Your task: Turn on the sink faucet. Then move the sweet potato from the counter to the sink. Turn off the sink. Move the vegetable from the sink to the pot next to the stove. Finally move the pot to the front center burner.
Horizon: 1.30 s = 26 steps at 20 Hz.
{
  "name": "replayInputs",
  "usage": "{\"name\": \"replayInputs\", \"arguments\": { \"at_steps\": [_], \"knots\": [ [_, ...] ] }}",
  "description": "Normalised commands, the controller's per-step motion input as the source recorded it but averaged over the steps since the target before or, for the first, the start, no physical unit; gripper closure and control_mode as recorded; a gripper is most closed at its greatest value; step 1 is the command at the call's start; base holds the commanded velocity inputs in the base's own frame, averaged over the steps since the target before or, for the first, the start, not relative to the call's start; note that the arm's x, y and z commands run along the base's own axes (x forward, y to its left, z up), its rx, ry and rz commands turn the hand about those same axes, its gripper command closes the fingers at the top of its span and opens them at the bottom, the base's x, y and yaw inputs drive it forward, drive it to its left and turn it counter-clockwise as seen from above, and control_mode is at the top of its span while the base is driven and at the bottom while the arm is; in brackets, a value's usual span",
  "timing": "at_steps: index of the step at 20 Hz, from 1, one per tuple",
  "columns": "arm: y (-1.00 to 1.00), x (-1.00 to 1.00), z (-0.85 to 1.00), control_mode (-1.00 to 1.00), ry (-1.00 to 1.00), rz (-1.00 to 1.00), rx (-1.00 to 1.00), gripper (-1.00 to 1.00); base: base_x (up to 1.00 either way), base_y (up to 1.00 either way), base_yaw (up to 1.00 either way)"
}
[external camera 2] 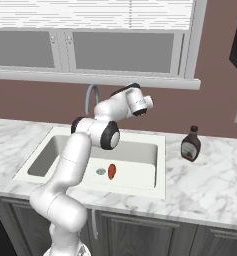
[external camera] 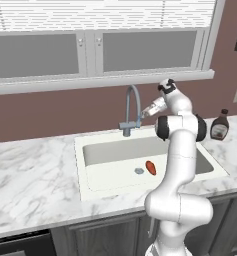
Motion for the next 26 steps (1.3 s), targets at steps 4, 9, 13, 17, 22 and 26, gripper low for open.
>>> {"name": "replayInputs", "arguments": {
  "at_steps": [4,9,13,17,22,26],
  "knots": [
    [0.62,-0.25,0.0,-1.0,-0.01,0.0,0.0,-1.0,0.0,0.0,0.0],
    [0.6,-0.17,0.0,-1.0,0.0,0.0,0.0,-1.0,0.0,0.0,0.0],
    [0.2,-0.16,0.01,-1.0,0.0,0.0,0.0,-1.0,0.0,0.0,0.0],
    [-0.02,-0.32,0.05,-1.0,0.0,-0.02,0.02,-1.0,0.0,0.0,0.0],
    [-0.1,-0.35,0.08,-1.0,0.0,-0.02,0.01,-1.0,0.0,0.0,0.0],
    [-0.17,-0.38,0.07,-1.0,0.01,-0.05,0.0,-1.0,0.0,0.0,0.0]
  ]
}}
